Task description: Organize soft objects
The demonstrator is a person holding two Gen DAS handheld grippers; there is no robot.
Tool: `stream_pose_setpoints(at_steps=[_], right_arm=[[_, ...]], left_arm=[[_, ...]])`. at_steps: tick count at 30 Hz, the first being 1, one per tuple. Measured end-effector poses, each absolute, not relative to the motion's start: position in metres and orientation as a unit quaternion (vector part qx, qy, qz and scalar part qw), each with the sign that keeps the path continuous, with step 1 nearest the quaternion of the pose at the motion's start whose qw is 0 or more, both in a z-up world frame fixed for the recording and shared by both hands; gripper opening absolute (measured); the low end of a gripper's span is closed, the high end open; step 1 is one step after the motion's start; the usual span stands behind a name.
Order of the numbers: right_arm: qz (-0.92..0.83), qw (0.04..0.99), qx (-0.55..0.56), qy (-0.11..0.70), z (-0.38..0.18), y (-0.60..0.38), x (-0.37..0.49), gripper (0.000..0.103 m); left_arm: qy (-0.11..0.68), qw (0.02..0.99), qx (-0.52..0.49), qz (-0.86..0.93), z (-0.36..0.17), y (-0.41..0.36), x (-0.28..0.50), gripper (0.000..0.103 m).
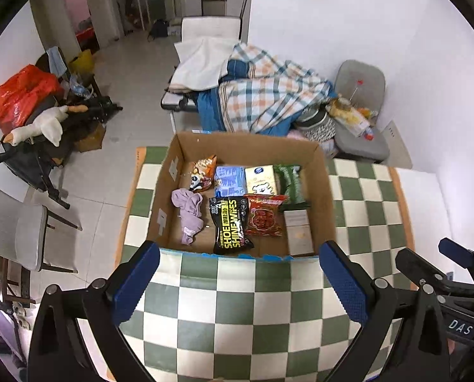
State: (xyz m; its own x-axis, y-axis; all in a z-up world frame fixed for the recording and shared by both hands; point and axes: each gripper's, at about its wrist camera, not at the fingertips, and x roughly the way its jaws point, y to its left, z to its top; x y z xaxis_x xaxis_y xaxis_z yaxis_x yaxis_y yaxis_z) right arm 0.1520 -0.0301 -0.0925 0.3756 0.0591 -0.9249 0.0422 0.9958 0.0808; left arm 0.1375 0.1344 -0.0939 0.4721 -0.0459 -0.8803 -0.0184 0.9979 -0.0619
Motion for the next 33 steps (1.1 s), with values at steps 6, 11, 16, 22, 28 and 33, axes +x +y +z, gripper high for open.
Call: stream_pose_setpoints(at_steps=[6, 11, 16, 22, 28, 33], right_arm=[[0.006, 0.856, 0.045, 0.515, -0.030, -0.037, 0.099, 0.103], [0.011, 0.866, 0.036, 0.499, 0.002, -0.038, 0.071, 0.103], [0.018, 0.875, 0.029, 0.483, 0.028, -0.037, 0.051, 0.103], [0.019, 0.880, 0.019, 0.475, 0.041, -0.036, 0.042, 0.103], [0.019, 0.880, 0.019, 0.475, 0.045, -0.039, 0.041, 0.103], [0.014, 0.881, 0.019, 0.472, 0.049, -0.043, 0.040, 0.103]], left_arm=[[0.482, 0.876, -0.019, 0.006, -0.049, 0.132, 0.100, 0.103], [0.468, 0.884, -0.012, 0.002, -0.024, 0.127, 0.077, 0.103], [0.461, 0.888, -0.006, 0.006, -0.010, 0.122, 0.061, 0.103], [0.462, 0.887, -0.020, 0.002, -0.003, 0.124, 0.048, 0.103], [0.456, 0.890, -0.019, 0.007, 0.002, 0.122, 0.044, 0.103], [0.455, 0.890, -0.018, 0.007, 0.003, 0.122, 0.041, 0.103]])
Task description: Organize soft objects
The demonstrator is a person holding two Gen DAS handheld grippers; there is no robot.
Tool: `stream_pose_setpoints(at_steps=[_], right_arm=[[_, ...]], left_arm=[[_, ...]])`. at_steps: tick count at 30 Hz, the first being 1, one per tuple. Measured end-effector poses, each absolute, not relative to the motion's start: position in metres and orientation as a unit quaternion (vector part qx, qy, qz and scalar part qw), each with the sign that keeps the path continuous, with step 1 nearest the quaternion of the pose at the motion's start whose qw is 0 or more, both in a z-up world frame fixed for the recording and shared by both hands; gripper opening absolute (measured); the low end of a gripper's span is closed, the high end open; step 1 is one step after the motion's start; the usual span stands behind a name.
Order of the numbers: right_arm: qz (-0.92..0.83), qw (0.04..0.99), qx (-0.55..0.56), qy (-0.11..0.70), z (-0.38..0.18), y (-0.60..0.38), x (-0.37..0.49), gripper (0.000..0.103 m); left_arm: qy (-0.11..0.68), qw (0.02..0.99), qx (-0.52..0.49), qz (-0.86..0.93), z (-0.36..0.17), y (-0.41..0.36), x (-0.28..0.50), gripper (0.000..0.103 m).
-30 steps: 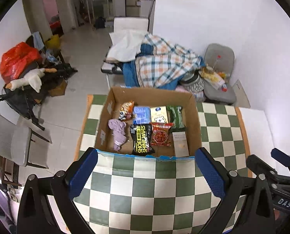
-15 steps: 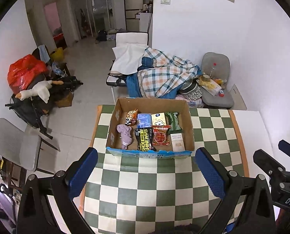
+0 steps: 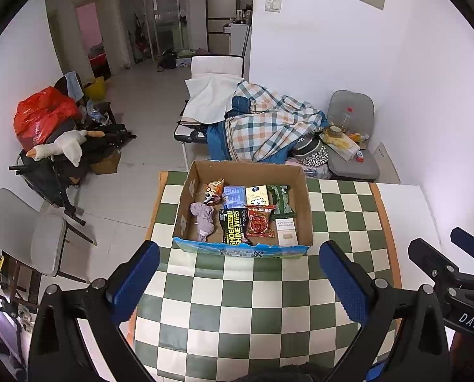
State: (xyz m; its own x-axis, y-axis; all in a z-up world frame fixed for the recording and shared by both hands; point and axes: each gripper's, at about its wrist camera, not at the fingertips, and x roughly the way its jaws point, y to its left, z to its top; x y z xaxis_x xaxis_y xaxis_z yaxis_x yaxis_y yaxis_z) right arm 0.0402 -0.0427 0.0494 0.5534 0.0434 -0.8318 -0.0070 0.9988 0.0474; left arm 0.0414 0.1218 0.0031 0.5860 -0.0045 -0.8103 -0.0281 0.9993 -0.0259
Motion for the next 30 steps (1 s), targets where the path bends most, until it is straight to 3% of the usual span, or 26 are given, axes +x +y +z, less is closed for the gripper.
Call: stream_pose_setpoints(at_steps=[30], right_arm=[[-0.005, 0.886, 0.017, 0.463, 0.0510, -0.0486, 0.0437, 0.103]], left_arm=[[0.458, 0.889, -0.013, 0.008, 0.0064, 0.1139, 0.0427, 0.103]])
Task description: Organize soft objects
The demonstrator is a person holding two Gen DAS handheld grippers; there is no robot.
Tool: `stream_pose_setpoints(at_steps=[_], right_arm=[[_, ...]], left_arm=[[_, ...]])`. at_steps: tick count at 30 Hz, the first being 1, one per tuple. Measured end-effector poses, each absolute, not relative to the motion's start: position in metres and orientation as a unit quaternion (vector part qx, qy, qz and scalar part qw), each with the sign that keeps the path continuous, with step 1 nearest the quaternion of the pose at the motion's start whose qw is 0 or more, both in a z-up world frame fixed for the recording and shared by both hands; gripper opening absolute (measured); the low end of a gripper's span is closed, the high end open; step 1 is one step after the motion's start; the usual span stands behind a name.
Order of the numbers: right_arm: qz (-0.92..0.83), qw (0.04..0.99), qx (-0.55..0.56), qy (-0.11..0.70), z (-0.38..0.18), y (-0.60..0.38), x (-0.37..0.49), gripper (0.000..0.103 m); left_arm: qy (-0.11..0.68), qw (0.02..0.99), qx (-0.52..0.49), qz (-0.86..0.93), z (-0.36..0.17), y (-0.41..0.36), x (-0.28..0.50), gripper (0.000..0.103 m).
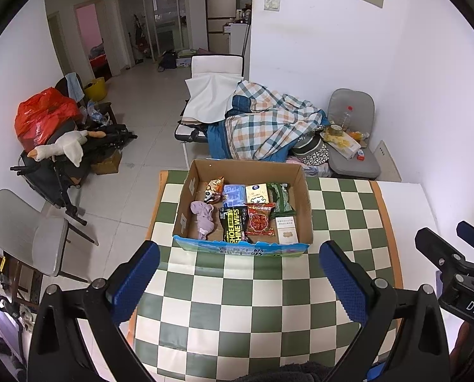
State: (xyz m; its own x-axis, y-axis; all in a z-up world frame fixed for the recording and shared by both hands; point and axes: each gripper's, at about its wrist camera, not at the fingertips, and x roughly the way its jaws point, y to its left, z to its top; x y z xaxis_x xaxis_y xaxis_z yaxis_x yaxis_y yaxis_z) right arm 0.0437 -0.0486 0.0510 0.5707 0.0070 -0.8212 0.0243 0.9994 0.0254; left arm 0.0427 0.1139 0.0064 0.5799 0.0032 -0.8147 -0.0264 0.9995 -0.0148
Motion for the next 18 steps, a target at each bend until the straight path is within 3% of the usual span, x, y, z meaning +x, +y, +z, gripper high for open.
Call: stream_pose_setpoints(at_steps=[18], right_arm=[[-0.007, 0.887, 0.017, 0.462, 0.0496, -0.0484, 0.0437, 0.103]], left_arm=[[0.458, 0.889, -0.012, 0.009, 0.0048, 0.1118, 0.0411, 0.103]])
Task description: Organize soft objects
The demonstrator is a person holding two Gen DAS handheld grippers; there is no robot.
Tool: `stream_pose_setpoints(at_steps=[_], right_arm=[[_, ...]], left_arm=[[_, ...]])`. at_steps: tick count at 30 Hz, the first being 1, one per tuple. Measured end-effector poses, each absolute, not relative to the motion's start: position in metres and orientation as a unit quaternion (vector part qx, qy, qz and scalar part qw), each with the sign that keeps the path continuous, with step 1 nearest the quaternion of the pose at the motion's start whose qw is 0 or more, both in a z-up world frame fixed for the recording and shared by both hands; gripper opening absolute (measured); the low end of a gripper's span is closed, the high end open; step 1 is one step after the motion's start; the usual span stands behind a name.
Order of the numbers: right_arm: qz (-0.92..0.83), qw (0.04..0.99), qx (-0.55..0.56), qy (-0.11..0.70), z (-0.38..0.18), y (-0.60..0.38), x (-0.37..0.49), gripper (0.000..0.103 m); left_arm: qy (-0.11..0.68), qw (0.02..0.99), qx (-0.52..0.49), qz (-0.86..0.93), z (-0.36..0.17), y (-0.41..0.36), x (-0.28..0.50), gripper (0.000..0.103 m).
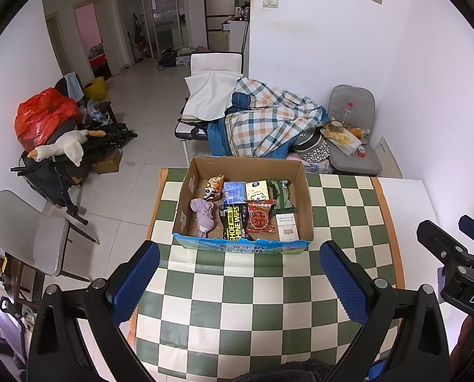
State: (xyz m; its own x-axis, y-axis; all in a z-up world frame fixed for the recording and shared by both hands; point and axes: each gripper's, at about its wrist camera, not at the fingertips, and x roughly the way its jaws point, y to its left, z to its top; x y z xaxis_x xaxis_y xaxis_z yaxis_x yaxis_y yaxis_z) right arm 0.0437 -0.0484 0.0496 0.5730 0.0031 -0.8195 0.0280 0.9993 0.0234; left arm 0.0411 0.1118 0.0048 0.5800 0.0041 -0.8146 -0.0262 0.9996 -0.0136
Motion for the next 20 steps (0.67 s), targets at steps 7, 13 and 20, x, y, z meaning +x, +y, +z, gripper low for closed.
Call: stream_pose_setpoints(at_steps=[7, 13, 20], right_arm=[[-0.009, 0.886, 0.016, 0.463, 0.047, -0.051, 0.043, 0.103], [-0.013, 0.888, 0.017, 0.460, 0.045, -0.054, 0.045, 0.103], [-0.012, 0.887, 0.016, 0.461, 0.042, -0.055, 0.047, 0.103]], left_arm=[[0.459, 0.888, -0.011, 0.011, 0.001, 0.115, 0.040, 0.103], [0.458, 0.889, -0.011, 0.010, 0.000, 0.116, 0.040, 0.103], [0.456, 0.890, -0.010, 0.012, -0.002, 0.125, 0.037, 0.103]])
